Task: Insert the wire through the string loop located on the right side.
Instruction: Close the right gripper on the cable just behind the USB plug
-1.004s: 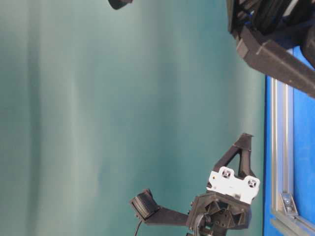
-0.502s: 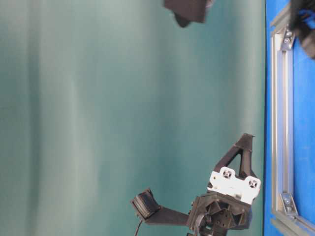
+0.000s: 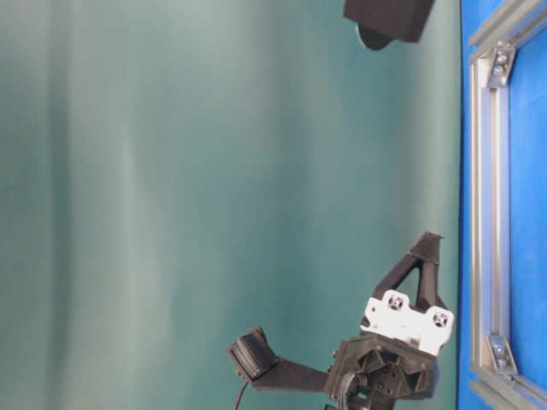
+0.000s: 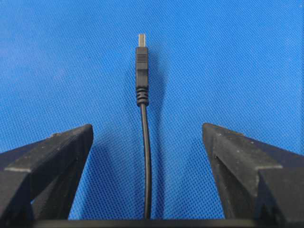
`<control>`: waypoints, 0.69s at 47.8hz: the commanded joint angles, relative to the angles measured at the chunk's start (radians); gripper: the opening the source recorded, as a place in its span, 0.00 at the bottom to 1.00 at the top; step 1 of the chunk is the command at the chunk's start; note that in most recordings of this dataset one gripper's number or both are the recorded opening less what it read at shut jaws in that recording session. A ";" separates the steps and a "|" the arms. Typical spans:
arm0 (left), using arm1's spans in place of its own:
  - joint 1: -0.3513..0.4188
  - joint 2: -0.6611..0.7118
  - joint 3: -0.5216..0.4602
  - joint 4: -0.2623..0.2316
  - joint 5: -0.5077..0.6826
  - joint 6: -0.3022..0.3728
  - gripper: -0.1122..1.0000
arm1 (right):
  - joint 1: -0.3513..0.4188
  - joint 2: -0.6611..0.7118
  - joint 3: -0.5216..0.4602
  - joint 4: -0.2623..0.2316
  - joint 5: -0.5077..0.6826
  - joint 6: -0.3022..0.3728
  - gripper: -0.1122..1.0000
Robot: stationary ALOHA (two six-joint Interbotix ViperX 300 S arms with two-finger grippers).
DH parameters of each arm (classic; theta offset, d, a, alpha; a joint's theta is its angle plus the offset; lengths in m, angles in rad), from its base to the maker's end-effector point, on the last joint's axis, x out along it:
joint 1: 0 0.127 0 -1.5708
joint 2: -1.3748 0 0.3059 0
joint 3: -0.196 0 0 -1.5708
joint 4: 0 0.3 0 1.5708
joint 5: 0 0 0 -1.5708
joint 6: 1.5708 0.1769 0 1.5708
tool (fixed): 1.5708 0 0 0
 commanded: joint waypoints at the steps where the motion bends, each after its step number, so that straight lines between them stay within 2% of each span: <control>1: 0.002 -0.032 -0.008 0.003 -0.005 0.000 0.10 | 0.003 -0.014 -0.014 0.003 -0.009 -0.002 0.80; 6: 0.002 -0.031 -0.008 0.003 -0.003 0.000 0.10 | 0.003 -0.014 -0.012 0.002 -0.009 -0.005 0.68; 13: 0.002 -0.031 -0.008 0.003 -0.003 0.000 0.10 | 0.003 -0.014 -0.011 0.002 -0.009 -0.009 0.30; 18: 0.002 -0.032 -0.008 0.003 -0.003 0.000 0.10 | 0.003 -0.014 -0.011 0.002 -0.009 -0.011 0.12; 21: 0.002 -0.031 -0.008 0.003 -0.003 0.000 0.10 | 0.003 -0.014 -0.012 0.002 -0.011 -0.011 0.07; 33: 0.002 -0.031 -0.008 0.003 0.002 0.000 0.10 | 0.003 -0.015 -0.014 0.000 -0.011 -0.011 0.07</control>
